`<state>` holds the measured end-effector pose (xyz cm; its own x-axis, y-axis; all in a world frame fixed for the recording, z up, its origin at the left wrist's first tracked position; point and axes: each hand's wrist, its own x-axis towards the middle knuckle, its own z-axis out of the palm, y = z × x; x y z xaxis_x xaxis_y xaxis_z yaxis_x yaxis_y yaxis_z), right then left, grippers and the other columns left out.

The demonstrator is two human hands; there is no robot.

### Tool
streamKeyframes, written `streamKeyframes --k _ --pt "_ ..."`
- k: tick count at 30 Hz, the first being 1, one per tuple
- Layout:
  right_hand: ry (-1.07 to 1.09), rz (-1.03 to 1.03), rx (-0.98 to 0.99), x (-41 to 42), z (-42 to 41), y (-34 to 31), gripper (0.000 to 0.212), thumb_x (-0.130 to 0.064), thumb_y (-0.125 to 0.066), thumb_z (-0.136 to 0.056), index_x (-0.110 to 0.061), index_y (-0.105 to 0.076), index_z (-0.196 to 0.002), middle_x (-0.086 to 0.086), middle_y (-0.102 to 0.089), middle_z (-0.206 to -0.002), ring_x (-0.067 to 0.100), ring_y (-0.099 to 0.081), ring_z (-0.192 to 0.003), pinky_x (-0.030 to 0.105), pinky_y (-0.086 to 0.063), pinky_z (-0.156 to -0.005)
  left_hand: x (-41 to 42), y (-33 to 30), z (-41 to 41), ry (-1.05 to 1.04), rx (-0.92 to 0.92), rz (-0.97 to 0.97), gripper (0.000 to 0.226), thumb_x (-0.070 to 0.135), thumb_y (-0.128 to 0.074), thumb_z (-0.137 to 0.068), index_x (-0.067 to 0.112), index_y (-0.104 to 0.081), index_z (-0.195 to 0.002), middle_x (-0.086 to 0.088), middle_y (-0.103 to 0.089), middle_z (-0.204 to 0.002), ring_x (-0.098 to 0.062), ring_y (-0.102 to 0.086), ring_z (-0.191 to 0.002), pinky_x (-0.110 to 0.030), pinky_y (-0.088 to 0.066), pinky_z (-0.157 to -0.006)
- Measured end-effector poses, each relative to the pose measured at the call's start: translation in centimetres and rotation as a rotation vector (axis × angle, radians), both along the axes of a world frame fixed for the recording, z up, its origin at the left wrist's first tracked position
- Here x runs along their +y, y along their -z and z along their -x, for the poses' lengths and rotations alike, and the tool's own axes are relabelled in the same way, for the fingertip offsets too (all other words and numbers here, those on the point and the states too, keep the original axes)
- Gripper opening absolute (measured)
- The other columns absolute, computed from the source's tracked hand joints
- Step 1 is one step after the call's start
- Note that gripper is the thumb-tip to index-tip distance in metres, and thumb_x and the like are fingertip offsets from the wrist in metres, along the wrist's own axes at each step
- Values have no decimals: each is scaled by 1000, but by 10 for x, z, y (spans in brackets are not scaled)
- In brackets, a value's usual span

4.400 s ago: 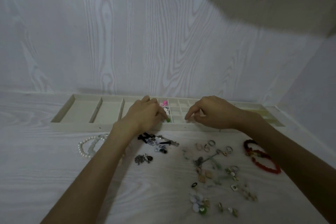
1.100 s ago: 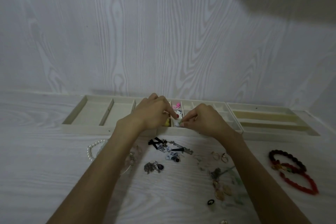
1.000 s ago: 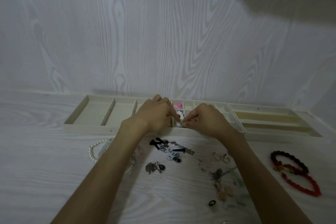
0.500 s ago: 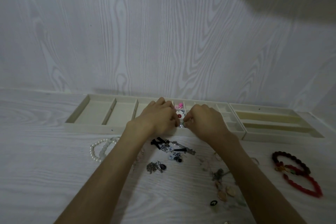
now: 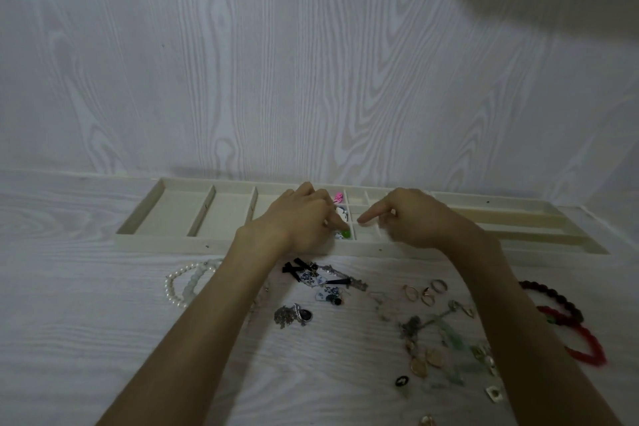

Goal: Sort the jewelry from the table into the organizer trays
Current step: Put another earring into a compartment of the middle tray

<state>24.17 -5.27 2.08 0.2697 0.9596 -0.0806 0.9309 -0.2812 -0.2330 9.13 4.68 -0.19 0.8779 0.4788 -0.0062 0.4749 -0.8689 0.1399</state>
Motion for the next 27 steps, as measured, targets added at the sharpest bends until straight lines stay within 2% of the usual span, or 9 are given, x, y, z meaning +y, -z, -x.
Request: streamKeyframes --k 2,4,8,12,16,20,23,27 --pt "-32 25 -46 3 4 4 51 0 -39 -89 -37 -67 -112 0 -63 -124 20 -56 -109 34 -46 -94 2 2 0 -15 -4 -11 41 18 -42 -96 41 -55 -128 8 -43 -137 -18 -31 -120 -27 -25 -88" --pt "-52 35 -77 5 7 7 54 1 -39 -88 -39 -67 -112 -1 -60 -128 21 -54 -114 35 -43 -97 4 2 0 -30 -21 -21 40 18 -45 -95 40 -57 -126 8 -45 -134 -18 -32 -118 -26 -23 -85" --pt "-68 40 -139 6 12 9 56 0 -37 -88 -40 -63 -118 3 -59 -126 25 -50 -114 34 -36 -88 7 -1 2 -53 -74 7 43 12 -44 -94 38 -59 -124 7 -46 -133 -17 -33 -117 -26 -23 -83" --pt "-78 50 -150 6 12 10 57 0 -36 -90 -41 -60 -121 3 -59 -124 25 -48 -113 35 -34 -90 6 -3 4 -36 -81 46 46 9 -44 -91 40 -60 -122 6 -47 -130 -17 -33 -115 -26 -24 -84" --pt "-88 46 -144 10 13 14 59 2 -37 -89 -40 -58 -124 4 -63 -121 24 -52 -100 31 -33 -79 6 -1 3 -35 -75 56 47 8 -43 -91 40 -60 -122 8 -48 -128 -16 -33 -114 -24 -23 -85" --pt "-50 -18 -100 8 8 12 55 2 -39 -88 -36 -63 -119 3 -61 -127 24 -54 -114 36 -39 -95 6 -1 3 -39 -78 59 47 7 -43 -92 38 -62 -121 7 -47 -130 -17 -32 -115 -26 -25 -87" --pt "-24 -55 -80 5 4 8 54 2 -38 -88 -36 -66 -114 3 -62 -126 23 -54 -115 36 -40 -97 5 0 2 -37 -73 53 47 7 -42 -92 38 -60 -123 5 -47 -132 -18 -33 -115 -27 -26 -85" --pt "-34 -37 -83 6 6 10 55 2 -38 -87 -38 -65 -115 5 -59 -129 24 -52 -117 39 -38 -101 6 4 1 -42 -33 51 46 10 -43 -93 37 -59 -126 4 -48 -131 -19 -34 -114 -29 -29 -90"
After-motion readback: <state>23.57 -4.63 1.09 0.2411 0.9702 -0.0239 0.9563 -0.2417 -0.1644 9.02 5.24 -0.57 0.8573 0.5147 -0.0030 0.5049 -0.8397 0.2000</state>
